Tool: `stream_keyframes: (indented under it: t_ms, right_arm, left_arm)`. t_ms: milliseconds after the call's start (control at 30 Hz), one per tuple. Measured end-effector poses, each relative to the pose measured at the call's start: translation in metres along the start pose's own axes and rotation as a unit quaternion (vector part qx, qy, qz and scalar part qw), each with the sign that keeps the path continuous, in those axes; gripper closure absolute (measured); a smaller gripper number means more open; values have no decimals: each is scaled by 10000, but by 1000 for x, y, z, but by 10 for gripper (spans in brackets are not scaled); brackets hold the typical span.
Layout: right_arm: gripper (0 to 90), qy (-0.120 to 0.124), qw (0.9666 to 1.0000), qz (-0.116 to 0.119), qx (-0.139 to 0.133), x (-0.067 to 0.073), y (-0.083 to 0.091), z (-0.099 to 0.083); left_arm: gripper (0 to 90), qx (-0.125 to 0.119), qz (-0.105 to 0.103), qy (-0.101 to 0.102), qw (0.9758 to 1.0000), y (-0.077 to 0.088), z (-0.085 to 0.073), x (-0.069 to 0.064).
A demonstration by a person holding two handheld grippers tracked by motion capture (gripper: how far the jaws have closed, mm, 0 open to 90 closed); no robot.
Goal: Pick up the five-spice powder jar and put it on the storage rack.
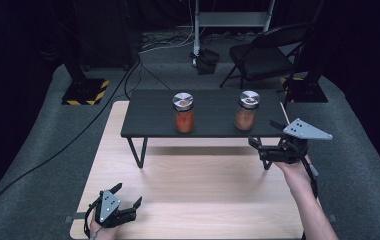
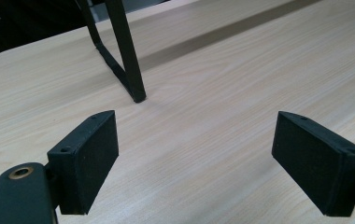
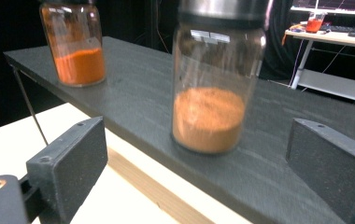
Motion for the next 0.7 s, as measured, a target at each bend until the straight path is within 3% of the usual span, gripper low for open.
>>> stream_keyframes:
  t_ms: [333,500,700]
  right_arm:
    - [38,-59,10000,-43,64,-6,15,-26]
    - [38,24,10000,-77,-24,-3,22,-42]
    - [36,-54,9999,-95,36,-2,28,-61]
  left_arm:
    - [143,16,-2,-28,10000,0,0,-1]
    - [143,22,-4,-40,10000,0,0,-1]
    - [143,22,-2,-50,10000,0,0,-1]
Point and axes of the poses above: each handheld gripper's, and its own axes: y roughly backward along the jaws, z roughly out of its top, x roughly to its left, the point moved 10 cm from there along -y, roughly forward along the jaws, and after that the axes turned 12 degrees about -x, right-handed, at the moved point
